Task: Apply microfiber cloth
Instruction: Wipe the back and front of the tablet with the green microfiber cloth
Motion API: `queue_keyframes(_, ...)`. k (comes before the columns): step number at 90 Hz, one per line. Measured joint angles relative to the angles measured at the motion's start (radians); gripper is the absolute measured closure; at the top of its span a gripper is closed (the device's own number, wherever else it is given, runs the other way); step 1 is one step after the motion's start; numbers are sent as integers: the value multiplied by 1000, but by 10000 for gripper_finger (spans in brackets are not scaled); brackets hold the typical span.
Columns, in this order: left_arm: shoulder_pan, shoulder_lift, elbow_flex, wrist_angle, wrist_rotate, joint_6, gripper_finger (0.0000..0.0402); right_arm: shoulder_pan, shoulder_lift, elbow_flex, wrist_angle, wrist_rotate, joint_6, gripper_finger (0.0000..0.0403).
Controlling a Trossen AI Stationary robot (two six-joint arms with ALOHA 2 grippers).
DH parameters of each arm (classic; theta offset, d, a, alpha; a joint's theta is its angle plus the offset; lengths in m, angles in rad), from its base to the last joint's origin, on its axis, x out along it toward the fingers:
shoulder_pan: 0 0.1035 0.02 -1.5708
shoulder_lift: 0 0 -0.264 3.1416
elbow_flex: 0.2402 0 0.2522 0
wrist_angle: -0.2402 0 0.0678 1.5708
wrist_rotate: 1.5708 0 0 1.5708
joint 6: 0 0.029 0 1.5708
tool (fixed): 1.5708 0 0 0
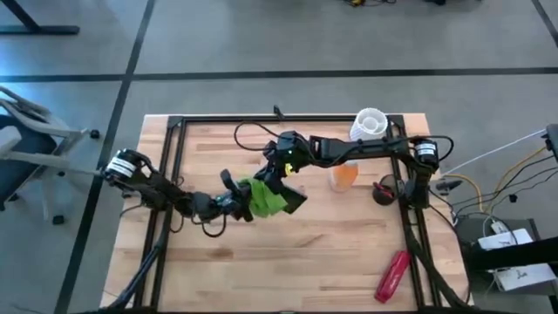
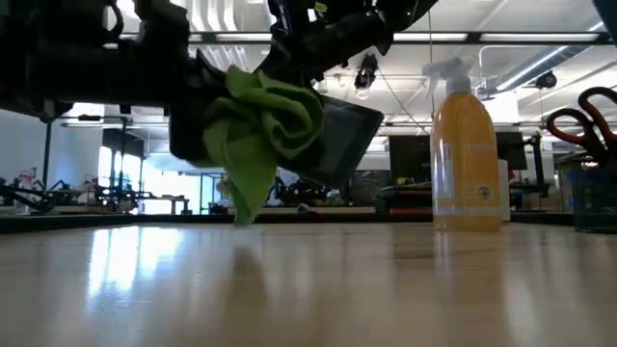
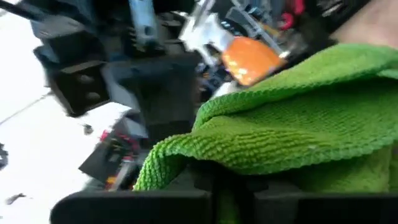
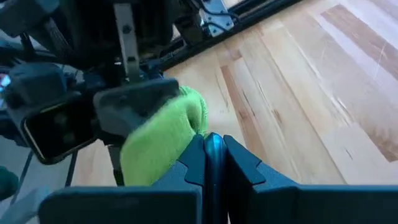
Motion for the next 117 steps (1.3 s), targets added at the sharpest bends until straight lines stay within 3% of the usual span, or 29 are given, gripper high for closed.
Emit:
queue_keyframes(30,0,193,140,0,79,-102,402,-1,-7,11,16,-5,-9,396)
queue_keyframes(65,-1,358,356,-8,162,-75,401,0,-11,20,-13,-10,-6,396)
queue_keyframes(82,-4,344,373,-5,92,-47,401,5,-13,23,-54,-8,-26,396)
queue_keyframes(96,1,316,368,26,79,51,401,21,-6,23,-68,0,-41,396)
queue_keyframes(109,2,268,350,47,-6,146,401,39,-3,19,-87,8,-60,396)
queue_keyframes(117,1,240,333,40,1,153,401,45,-3,19,-89,13,-67,396)
